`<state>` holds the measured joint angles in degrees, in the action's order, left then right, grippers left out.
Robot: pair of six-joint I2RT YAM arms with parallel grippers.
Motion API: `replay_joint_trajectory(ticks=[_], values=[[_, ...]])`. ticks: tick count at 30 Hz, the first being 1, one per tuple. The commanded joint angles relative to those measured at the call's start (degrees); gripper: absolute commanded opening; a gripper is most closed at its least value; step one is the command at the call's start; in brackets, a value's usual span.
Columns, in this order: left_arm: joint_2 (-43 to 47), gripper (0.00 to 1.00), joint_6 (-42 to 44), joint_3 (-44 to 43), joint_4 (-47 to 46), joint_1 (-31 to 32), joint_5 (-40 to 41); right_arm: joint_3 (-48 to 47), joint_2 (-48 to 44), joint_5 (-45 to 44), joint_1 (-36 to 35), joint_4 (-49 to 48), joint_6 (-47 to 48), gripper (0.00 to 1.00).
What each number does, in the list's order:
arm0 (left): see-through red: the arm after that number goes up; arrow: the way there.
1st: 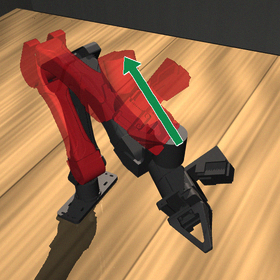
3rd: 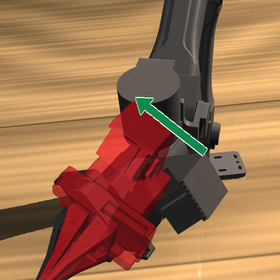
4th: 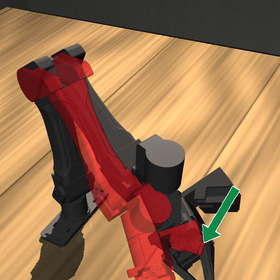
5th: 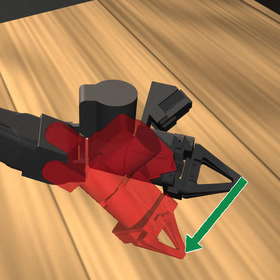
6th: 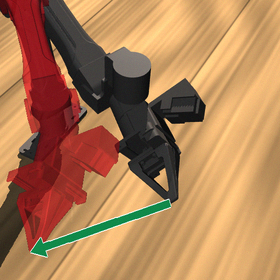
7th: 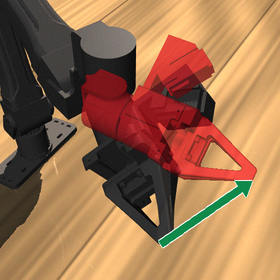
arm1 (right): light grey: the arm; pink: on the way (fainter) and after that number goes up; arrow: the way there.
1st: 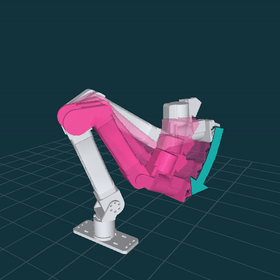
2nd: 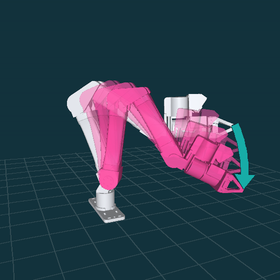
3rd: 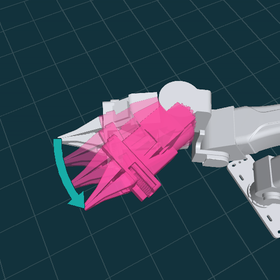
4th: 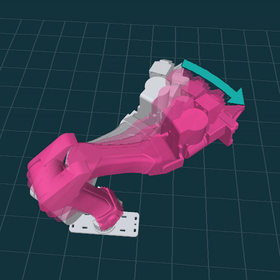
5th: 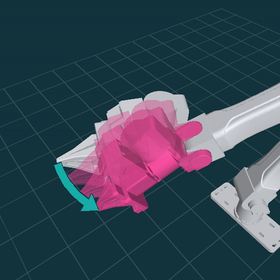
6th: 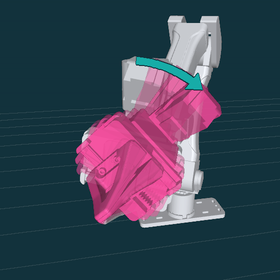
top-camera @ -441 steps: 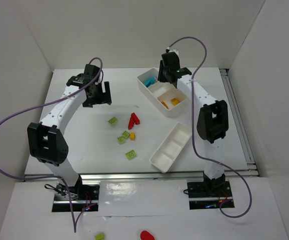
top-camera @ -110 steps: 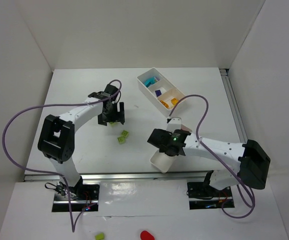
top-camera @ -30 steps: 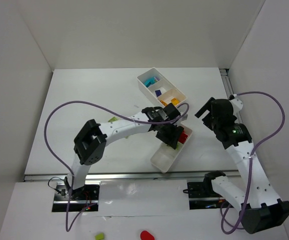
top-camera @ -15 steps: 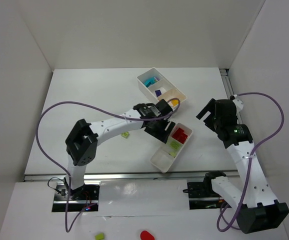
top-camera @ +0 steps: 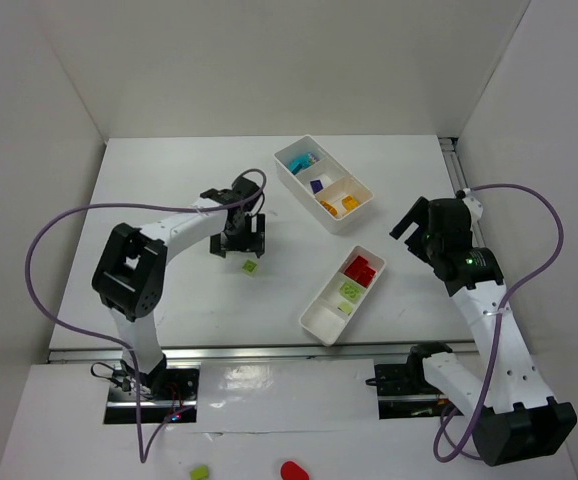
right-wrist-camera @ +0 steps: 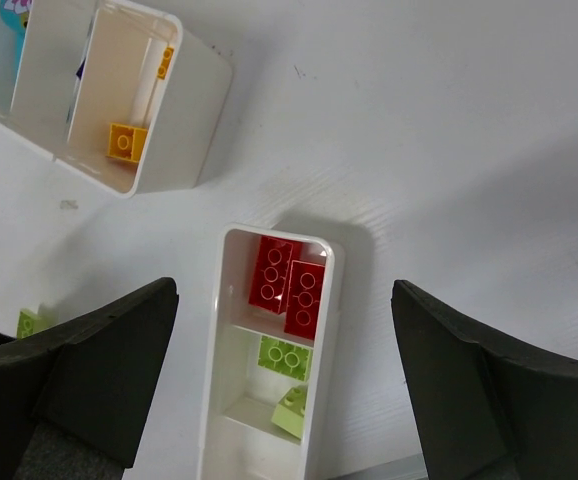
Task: Sort the legos into containers by color
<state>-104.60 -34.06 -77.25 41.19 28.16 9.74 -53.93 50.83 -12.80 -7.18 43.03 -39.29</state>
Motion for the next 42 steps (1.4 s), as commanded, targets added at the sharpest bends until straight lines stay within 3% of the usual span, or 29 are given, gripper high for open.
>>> replay_joint_trajectory(ticks=[1,6,18,22,23,25,34,42], values=[[-3.9,0.97,-0.3,-1.1,-2.0,0.9,-1.3,-0.1,-0.2,0.1,0.4,-2.5,0.7,0.94],[-5.8,0.90,2.6,-1.1,-3.8,1.5,-2.9,-0.1,-0.2,0.1,0.4,-2.0,0.7,0.94],[-6.1,0.61,3.5,0.2,-2.5,5.1,-4.5,0.4,0.3,1.1,0.4,-3.0,0.2,0.94],[-5.1,0.38,3.0,-1.8,-0.7,6.2,-3.8,0.4,0.9,1.6,-0.1,-3.0,0.2,0.93],[-5.1,0.24,3.0,-2.5,-0.7,6.2,-3.8,0.4,0.9,1.6,-0.1,-3.0,0.2,0.93],[-3.9,0.17,3.0,-4.0,0.0,6.7,-5.2,0.4,0.9,1.6,-0.1,-3.0,0.2,0.93],[1.0,0.16,8.0,-12.6,1.5,16.8,-13.6,-0.1,0.9,1.1,-0.1,-3.0,0.2,0.93],[-7.2,0.16,8.1,-23.1,1.5,24.7,-17.1,-0.6,0.3,0.1,-0.1,-1.9,0.2,0.93]])
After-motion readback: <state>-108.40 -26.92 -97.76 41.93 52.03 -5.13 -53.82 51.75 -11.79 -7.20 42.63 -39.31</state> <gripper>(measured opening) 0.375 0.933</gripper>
